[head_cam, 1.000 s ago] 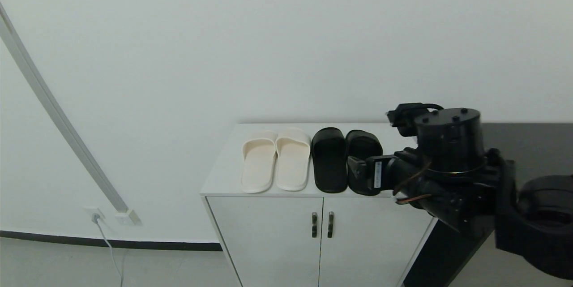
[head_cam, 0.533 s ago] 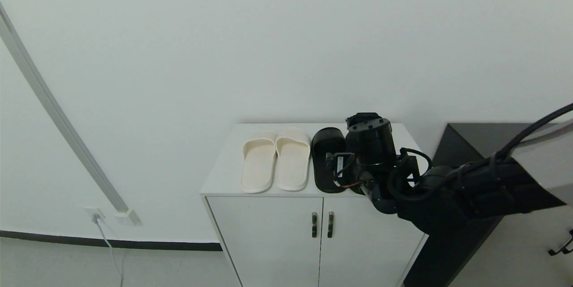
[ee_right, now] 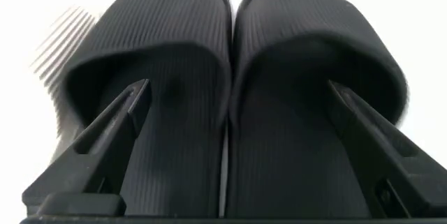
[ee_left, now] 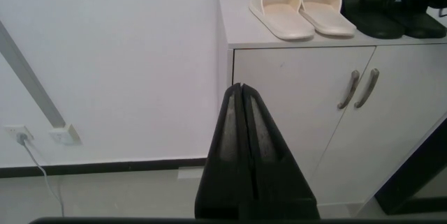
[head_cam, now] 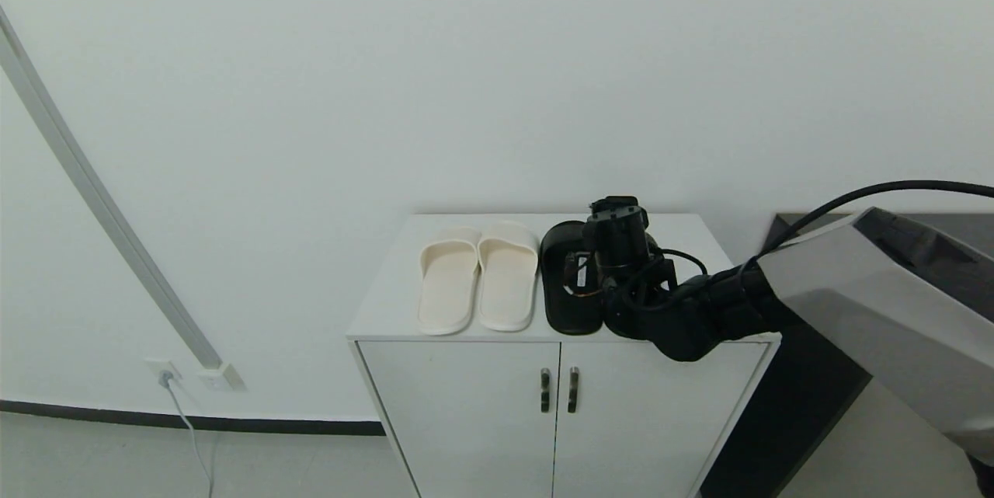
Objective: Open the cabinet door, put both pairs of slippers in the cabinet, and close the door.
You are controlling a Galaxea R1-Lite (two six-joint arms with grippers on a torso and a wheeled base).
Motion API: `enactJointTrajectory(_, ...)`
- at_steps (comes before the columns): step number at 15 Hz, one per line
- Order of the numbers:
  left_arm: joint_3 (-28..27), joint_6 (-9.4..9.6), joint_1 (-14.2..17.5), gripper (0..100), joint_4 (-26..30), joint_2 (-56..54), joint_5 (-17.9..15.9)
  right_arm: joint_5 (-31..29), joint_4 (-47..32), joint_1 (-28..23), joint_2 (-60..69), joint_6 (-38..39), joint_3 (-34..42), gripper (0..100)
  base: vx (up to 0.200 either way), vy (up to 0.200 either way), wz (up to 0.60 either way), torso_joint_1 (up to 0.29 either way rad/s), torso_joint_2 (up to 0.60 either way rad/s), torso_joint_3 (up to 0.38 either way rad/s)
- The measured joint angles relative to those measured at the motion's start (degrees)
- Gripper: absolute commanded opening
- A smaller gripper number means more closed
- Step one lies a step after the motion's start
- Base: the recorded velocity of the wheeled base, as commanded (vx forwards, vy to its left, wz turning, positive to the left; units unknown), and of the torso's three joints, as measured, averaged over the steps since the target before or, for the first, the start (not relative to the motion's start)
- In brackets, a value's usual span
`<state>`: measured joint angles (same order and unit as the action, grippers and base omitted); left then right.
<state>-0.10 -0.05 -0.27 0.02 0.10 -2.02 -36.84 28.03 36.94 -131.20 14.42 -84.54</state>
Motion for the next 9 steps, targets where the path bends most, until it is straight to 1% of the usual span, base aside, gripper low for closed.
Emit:
enactJointTrajectory(4,0.0,-0.02,0.0,0,0.0,0.0,0.0,0.1,0.0,-1.9,-4.2,-0.7,-5.9,100,0.0,0.0,0.0,0.0,0.0,0.0)
enactJointTrajectory(9,0.0,-0.11,0.0,0,0.0,0.0,0.0,0.1,0.1,-2.6,-8.1,-3.8,-12.4,100,0.0,0.0,0.0,0.0,0.0,0.0)
